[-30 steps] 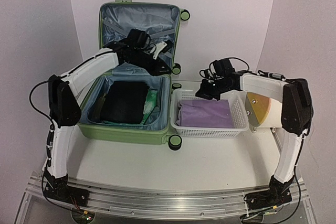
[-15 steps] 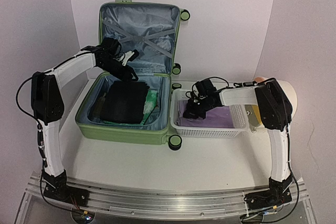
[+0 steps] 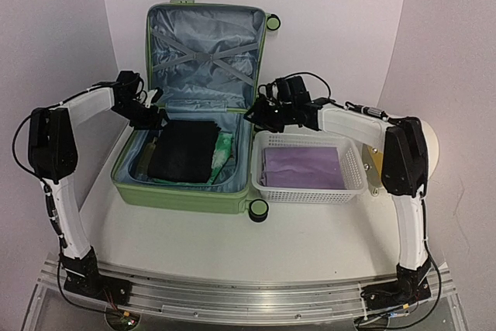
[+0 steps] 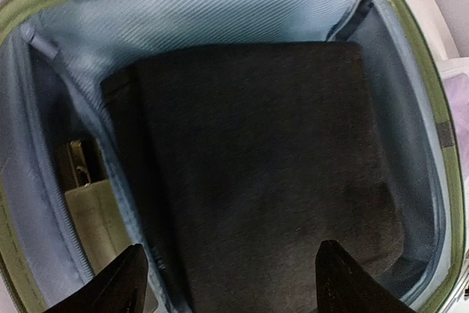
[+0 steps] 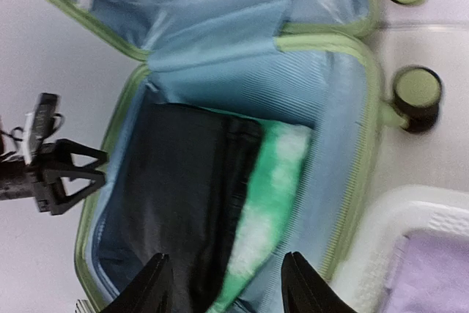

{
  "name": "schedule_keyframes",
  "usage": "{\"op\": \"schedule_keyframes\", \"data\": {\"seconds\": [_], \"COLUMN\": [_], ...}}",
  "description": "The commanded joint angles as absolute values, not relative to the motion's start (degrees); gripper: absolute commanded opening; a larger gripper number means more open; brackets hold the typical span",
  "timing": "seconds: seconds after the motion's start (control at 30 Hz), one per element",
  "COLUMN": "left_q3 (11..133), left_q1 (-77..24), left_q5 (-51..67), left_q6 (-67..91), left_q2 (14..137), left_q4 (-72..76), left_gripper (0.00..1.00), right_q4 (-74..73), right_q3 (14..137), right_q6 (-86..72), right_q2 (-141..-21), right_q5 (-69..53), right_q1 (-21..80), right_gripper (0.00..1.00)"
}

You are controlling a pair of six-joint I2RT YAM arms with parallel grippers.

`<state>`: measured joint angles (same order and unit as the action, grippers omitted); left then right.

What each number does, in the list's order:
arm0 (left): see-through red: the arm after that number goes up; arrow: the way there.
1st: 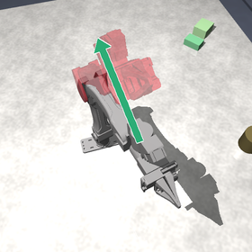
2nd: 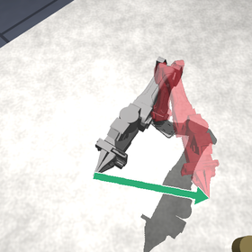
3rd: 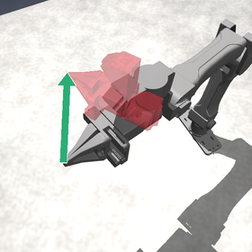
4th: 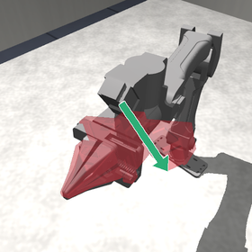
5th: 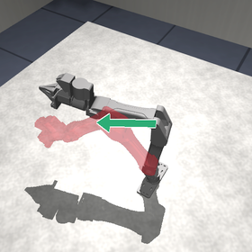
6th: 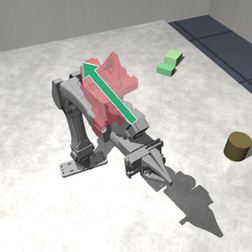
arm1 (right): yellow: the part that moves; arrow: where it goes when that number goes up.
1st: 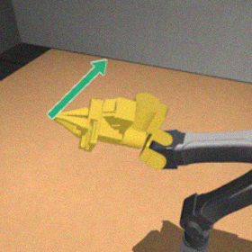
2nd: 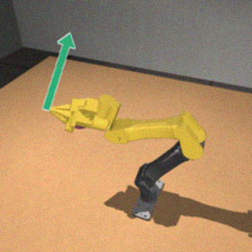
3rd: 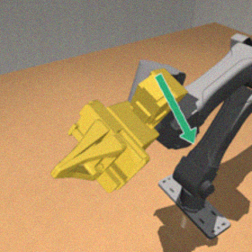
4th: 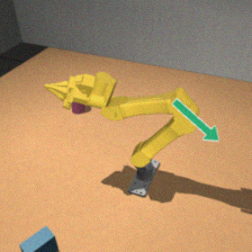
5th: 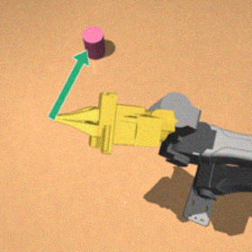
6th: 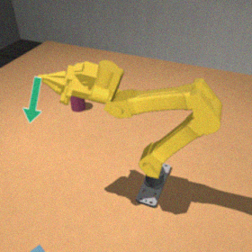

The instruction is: Open, take out, and arrange the luggage

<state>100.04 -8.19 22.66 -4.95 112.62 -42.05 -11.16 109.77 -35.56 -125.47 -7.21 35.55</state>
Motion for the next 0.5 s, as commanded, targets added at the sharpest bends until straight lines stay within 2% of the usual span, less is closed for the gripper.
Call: {"op": "schedule_keyframes", "data": {"seconds": [0.0, 0.23, 0.47], "left_q3": [96.46, 93.39, 92.31], "left_q1": [-4.62, -3.94, -3.9], "left_q5": [27.06, 30.17, 31.1], "left_q6": [-0.6, -0.53, 1.56], "left_q2": [111.92, 114.82, 118.49], "left_q4": [-39.84, -37.7, -35.82], "left_gripper": [0.77, 0.78, 0.68], "right_q4": [-9.29, -8.26, -7.89], "right_q3": [118.7, 130.83, 132.94], "right_q6": [-39.94, -44.55, -45.29], "right_q2": [-133.28, -145.68, -150.47], "right_q5": [-7.6, -6.94, -2.27], "right_q1": [40.59, 43.98, 45.09], "right_gripper": [0.55, 0.67, 0.67]}}
